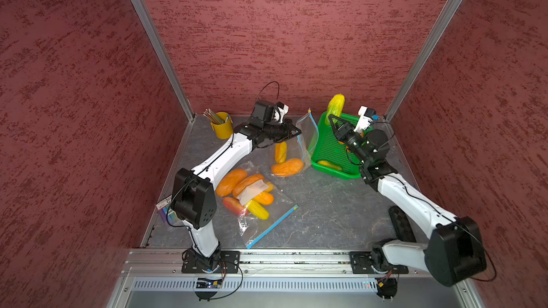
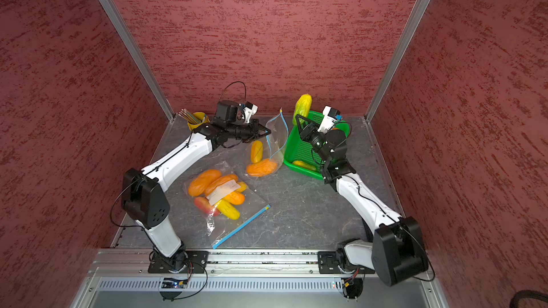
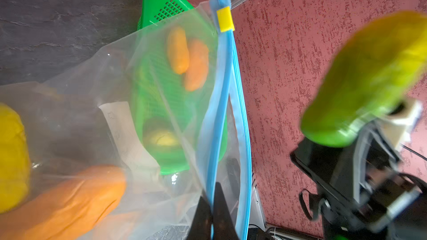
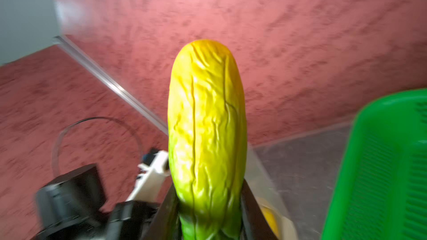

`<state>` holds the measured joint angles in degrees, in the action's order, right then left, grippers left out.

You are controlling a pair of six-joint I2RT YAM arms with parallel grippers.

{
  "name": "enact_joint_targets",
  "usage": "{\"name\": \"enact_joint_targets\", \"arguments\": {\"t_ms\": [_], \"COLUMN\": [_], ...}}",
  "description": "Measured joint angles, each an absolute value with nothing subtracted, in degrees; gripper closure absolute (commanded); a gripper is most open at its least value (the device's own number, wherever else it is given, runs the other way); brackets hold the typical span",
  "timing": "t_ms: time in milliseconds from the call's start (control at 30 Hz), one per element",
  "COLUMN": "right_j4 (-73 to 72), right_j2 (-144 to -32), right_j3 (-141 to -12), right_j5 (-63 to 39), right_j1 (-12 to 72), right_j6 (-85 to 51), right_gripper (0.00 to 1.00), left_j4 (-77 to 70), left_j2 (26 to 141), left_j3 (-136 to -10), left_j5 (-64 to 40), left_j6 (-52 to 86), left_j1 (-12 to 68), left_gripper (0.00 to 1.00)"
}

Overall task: Place the mango in a zip-top bag and seal the zipper
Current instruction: Place the mango in the zipper food storage bag.

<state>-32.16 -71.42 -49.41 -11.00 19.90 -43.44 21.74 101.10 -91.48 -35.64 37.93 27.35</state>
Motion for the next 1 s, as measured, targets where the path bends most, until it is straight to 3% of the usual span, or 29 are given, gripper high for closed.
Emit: {"name": "enact_joint_targets", "arguments": {"t_ms": [233,400,467,600,933,1000], "right_j4": [-36.6,-36.2,-34.9,-32.8,-25.5,-23.5], "right_j2": [-74.6,-80.4,-81.3,-80.6,-69.0,-68.3], "right_j3": [-49.0,-49.0,-49.1,-49.3,-48.8,-49.0], "right_j5": [-10.8,-10.7,-10.6,-9.7,-3.2,-0.6], "right_j1": [26.5,26.9,26.9,26.9,22.8,20.8], "right_j6": [-38.1,-36.5,-35.8,-34.7,-34.0,-34.5], "right_gripper": [0.75,0.47,0.30,0.22,0.19,0.25], "left_j4": [21.5,20.4,20.0,19.9,19.9,19.9], "left_j2": [100.4,99.4,99.3,99.3,99.3,99.3], "left_j3": [-91.5,-91.8,-91.9,-91.9,-91.9,-91.9], "left_j5": [-35.2,-35.3,-35.5,-35.8,-36.3,-36.5], "left_j6": [39.2,40.6,40.7,40.7,40.7,40.7], "left_j1": [27.4,26.5,26.3,26.3,25.6,25.2], "left_gripper": [1.00,1.00,1.00,1.00,0.99,0.99]}}
